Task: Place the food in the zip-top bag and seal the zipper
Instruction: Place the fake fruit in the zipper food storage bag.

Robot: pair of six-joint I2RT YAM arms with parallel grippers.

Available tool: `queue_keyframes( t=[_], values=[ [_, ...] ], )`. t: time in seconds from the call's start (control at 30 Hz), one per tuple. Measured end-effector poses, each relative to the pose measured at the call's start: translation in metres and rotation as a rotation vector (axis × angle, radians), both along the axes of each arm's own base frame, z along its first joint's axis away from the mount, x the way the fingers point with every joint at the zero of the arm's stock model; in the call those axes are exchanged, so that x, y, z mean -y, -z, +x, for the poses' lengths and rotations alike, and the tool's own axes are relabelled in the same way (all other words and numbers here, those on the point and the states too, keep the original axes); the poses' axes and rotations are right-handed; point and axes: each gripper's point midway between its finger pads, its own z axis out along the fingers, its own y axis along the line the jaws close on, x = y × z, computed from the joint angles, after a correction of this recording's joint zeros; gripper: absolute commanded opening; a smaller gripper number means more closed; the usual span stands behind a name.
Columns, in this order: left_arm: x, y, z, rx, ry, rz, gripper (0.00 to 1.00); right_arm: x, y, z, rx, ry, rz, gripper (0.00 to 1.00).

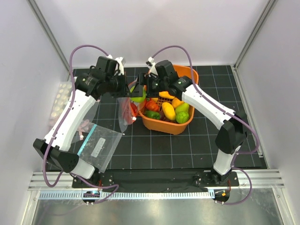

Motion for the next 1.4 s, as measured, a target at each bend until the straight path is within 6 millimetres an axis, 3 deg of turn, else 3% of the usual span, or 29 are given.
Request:
queue_keyframes(
  t=[0.2, 0.23, 0.47, 0.63, 0.8, 0.97, 1.03, 1.07, 1.17, 1.2, 1.3, 1.4],
  values=[
    [0.007, -0.006, 0.0, 0.008, 0.005, -0.049, 0.0, -0.003, 0.0, 0.005, 0.027, 0.045, -0.042, 0.39],
    [0.009, -0.007, 0.0, 0.008, 0.007, -0.06, 0.0, -0.003, 0.001, 0.006, 0.031, 0.054, -0.05, 0.51],
    [0.02, -0.015, -0.001, -0.003, 0.017, -0.13, 0.0, 0.0, 0.007, 0.012, 0.047, 0.1, -0.087, 0.9],
    [0.022, -0.007, -0.002, -0.026, 0.01, -0.137, 0.0, 0.007, 0.015, 0.013, 0.051, 0.126, -0.116, 1.0],
    [0.022, 0.006, -0.002, -0.053, 0.006, -0.13, 0.0, 0.018, 0.018, 0.004, 0.048, 0.132, -0.146, 1.0],
    [0.021, 0.007, -0.003, -0.052, 0.007, -0.125, 0.0, 0.024, 0.009, 0.0, 0.062, 0.138, -0.148, 0.94],
    [0.02, 0.007, -0.003, -0.047, 0.008, -0.123, 0.0, 0.026, 0.005, -0.002, 0.067, 0.138, -0.144, 0.83],
    [0.02, 0.006, -0.003, -0.043, 0.009, -0.121, 0.0, 0.026, 0.003, -0.003, 0.07, 0.138, -0.14, 0.7],
    [0.019, 0.007, -0.003, -0.037, 0.013, -0.114, 0.0, 0.027, -0.003, -0.007, 0.077, 0.133, -0.13, 0.52],
    [0.019, 0.007, -0.003, -0.036, 0.015, -0.112, 0.0, 0.027, -0.005, -0.009, 0.078, 0.13, -0.126, 0.41],
    [0.019, 0.007, -0.003, -0.036, 0.016, -0.112, 0.0, 0.027, -0.006, -0.01, 0.075, 0.128, -0.12, 0.28],
    [0.019, 0.007, -0.003, -0.034, 0.018, -0.11, 0.0, 0.026, -0.007, -0.011, 0.075, 0.125, -0.117, 0.21]
  ],
)
